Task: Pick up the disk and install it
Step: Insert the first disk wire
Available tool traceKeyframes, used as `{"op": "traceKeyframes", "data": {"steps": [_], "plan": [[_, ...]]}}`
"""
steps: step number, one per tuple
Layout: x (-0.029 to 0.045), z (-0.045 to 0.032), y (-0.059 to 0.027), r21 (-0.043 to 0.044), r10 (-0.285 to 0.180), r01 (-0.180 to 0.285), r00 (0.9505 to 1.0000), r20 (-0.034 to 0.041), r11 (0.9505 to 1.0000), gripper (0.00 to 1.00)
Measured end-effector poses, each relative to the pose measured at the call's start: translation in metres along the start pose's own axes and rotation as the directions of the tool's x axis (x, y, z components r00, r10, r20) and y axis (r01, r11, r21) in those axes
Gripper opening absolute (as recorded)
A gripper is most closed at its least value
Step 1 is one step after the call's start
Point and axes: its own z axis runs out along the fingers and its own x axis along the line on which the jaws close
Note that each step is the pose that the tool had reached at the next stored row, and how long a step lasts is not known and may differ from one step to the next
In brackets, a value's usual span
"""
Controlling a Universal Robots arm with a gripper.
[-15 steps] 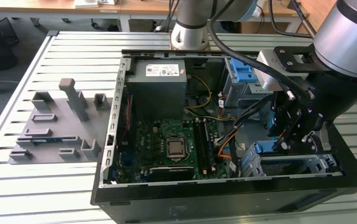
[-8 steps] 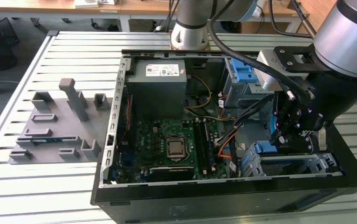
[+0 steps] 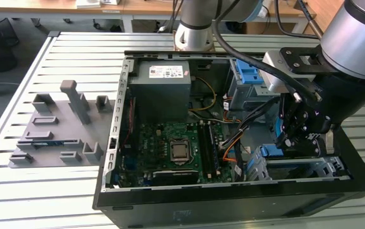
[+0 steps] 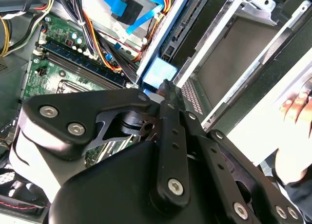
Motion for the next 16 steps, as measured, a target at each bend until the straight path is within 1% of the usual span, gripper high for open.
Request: {"op": "traceKeyframes", "data": {"steps": [8,12,16], "plan": [[0.0000,0.0000,-0.0005,0.0000,0.000,0.000,1.0000,0.0000,1.0000,0.11],[-0.0002,0.0001,-0.0052,0.0000,0.000,0.000,1.0000,0.0001,1.0000,0.11],[-0.0010,0.0002,-0.0129,0.0000,0.000,0.000,1.0000,0.0001,1.0000,0.11]]}}
